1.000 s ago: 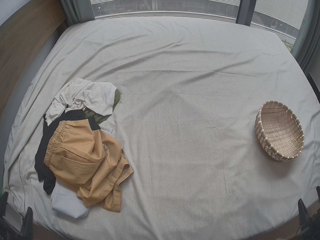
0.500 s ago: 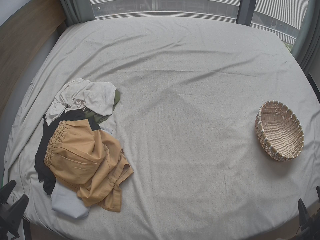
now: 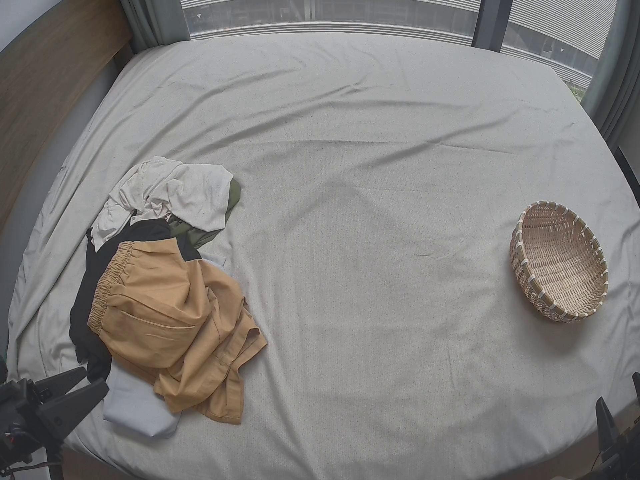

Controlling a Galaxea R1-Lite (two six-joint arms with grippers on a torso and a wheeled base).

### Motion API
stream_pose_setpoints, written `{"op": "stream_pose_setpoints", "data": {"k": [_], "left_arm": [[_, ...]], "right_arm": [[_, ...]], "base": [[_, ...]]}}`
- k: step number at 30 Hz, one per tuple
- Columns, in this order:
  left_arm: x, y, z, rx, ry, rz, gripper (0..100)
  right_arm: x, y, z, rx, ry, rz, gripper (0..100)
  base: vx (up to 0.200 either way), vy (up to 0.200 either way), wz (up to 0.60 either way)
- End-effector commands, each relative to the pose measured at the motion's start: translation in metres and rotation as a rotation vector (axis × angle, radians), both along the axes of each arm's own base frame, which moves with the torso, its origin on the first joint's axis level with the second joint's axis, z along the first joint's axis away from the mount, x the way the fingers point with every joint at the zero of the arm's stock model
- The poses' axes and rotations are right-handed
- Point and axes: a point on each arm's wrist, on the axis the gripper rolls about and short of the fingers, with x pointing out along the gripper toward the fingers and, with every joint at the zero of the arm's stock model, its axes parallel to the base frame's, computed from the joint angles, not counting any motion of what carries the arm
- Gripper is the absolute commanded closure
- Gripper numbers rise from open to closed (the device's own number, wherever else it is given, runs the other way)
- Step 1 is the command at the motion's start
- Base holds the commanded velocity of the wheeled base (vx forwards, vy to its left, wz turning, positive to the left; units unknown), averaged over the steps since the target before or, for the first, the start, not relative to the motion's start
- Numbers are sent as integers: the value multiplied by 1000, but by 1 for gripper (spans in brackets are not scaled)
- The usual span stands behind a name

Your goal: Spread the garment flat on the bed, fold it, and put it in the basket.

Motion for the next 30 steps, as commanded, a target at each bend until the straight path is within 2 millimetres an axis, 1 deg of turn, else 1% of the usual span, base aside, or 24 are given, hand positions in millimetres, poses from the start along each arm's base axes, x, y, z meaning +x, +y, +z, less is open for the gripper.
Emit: {"op": "stream_pose_setpoints", "data": {"k": [1, 6, 9, 14, 18, 19, 20, 23, 30], "left_arm": [[30, -6, -23, 8, 163, 7, 0], [38, -8, -31, -17, 218, 14, 0], [45, -10, -41, -26, 291, 5, 0], [55, -12, -45, -24, 342, -2, 0], [68, -15, -54, -17, 400, -16, 0], [68, -15, -54, -17, 402, -17, 0], [75, -16, -59, -14, 423, -13, 0], [85, -18, -70, -7, 457, -11, 0], [102, -21, -93, -1, 492, -10, 0]], "right_arm": [[0, 0, -5, 0, 2, 0, 0], [0, 0, -5, 0, 3, 0, 0], [0, 0, -5, 0, 2, 0, 0], [0, 0, -5, 0, 2, 0, 0], [0, 0, -5, 0, 2, 0, 0], [0, 0, -5, 0, 2, 0, 0], [0, 0, -5, 0, 2, 0, 0], [0, 0, -5, 0, 2, 0, 0], [0, 0, -5, 0, 3, 0, 0]], "base": [[0, 0, 0], [0, 0, 0], [0, 0, 0], [0, 0, 0], [0, 0, 0], [0, 0, 0], [0, 0, 0], [0, 0, 0], [0, 0, 0]]}}
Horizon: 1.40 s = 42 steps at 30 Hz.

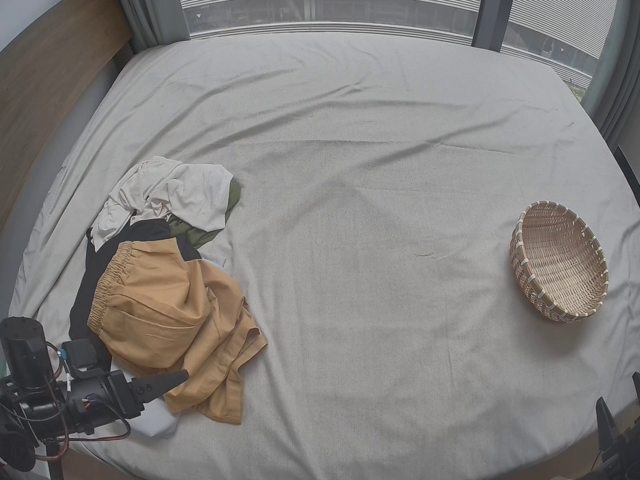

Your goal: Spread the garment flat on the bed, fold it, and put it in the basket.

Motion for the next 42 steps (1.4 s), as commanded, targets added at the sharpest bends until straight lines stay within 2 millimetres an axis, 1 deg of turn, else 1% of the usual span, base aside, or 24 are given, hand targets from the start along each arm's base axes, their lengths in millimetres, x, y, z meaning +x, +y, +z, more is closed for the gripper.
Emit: {"op": "stream_pose_setpoints", "data": {"k": [1, 20, 23, 26, 27, 38, 42], "left_arm": [[14, -3, -34, 29, 151, 0, 0], [26, -6, -59, 47, 252, -4, 0], [28, -7, -68, 58, 297, -8, 0], [30, -7, -72, 60, 309, -6, 0], [32, -8, -77, 63, 326, -6, 0], [41, -10, -92, 69, 343, -12, 0], [42, -10, -96, 74, 359, -10, 0]], "right_arm": [[0, 0, -5, -1, 3, 0, 0], [0, 0, -5, -1, 3, 0, 0], [0, 0, -5, -1, 3, 2, 0], [0, 0, -5, -1, 3, 0, 0], [0, 0, -5, -1, 3, 2, 0], [0, 0, -5, -1, 3, 2, 0], [0, 0, -5, -1, 4, 2, 0]], "base": [[0, 0, 0], [0, 0, 0], [0, 0, 0], [0, 0, 0], [0, 0, 0], [0, 0, 0], [0, 0, 0]]}}
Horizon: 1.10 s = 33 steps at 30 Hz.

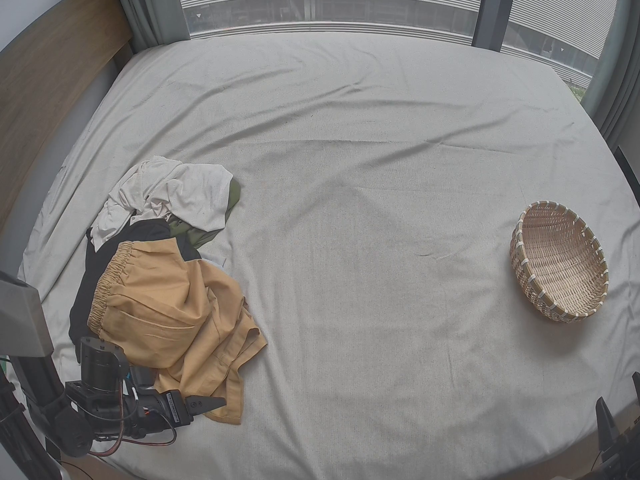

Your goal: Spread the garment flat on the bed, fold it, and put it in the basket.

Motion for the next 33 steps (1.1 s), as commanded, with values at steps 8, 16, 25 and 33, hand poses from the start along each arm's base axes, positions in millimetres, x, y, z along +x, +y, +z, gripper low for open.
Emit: {"op": "stream_pose_setpoints", "data": {"k": [8, 16, 25, 33], "left_arm": [[-3, 1, -11, 17, 59, 3, 0], [2, 1, -22, 22, 67, 7, 0], [13, -2, -31, 29, -4, 26, 0], [21, -3, -22, 1, -112, 48, 0]], "right_arm": [[0, 0, -5, 0, 3, 0, 0], [0, 0, -5, 0, 3, 0, 0], [0, 0, -5, 0, 4, 0, 0], [0, 0, -5, 0, 3, 0, 0]], "base": [[0, 0, 0], [0, 0, 0], [0, 0, 0], [0, 0, 0]]}}
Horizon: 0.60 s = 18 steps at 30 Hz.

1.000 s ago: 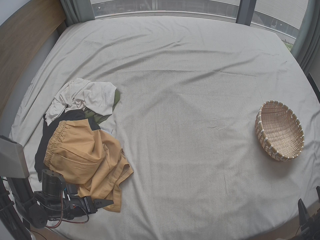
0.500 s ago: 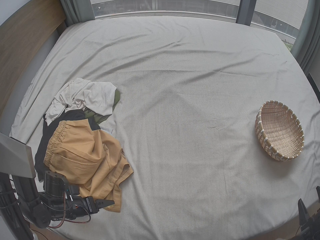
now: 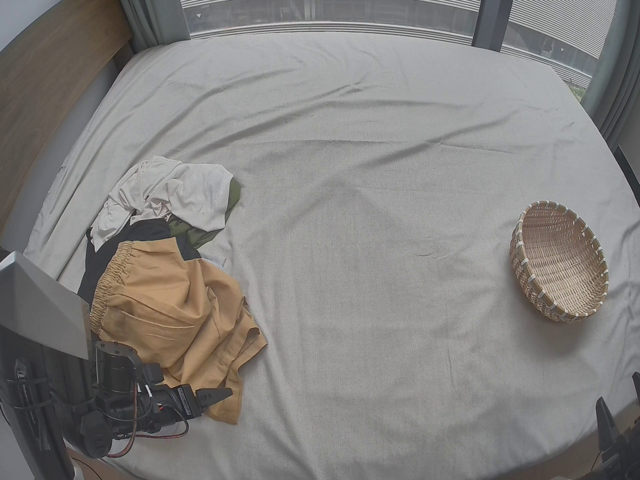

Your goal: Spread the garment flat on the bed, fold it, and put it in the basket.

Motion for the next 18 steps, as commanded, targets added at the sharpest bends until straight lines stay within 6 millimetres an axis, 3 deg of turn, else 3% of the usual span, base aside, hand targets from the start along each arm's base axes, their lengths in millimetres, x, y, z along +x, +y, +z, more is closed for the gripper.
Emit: {"op": "stream_pose_setpoints", "data": {"k": [1, 6, 7, 18], "left_arm": [[-1, 0, 2, -12, -18, 23, 0], [-1, -2, 4, -17, -33, 37, 0], [-1, -2, 4, -15, -32, 38, 100], [-1, -4, 2, -13, -21, 33, 100]], "right_arm": [[0, 0, -5, -1, 4, 1, 0], [0, 0, -5, -1, 3, 1, 0], [0, 0, -5, -1, 3, 0, 0], [0, 0, -5, -1, 3, 0, 0]], "base": [[0, 0, 0], [0, 0, 0], [0, 0, 0], [0, 0, 0]]}}
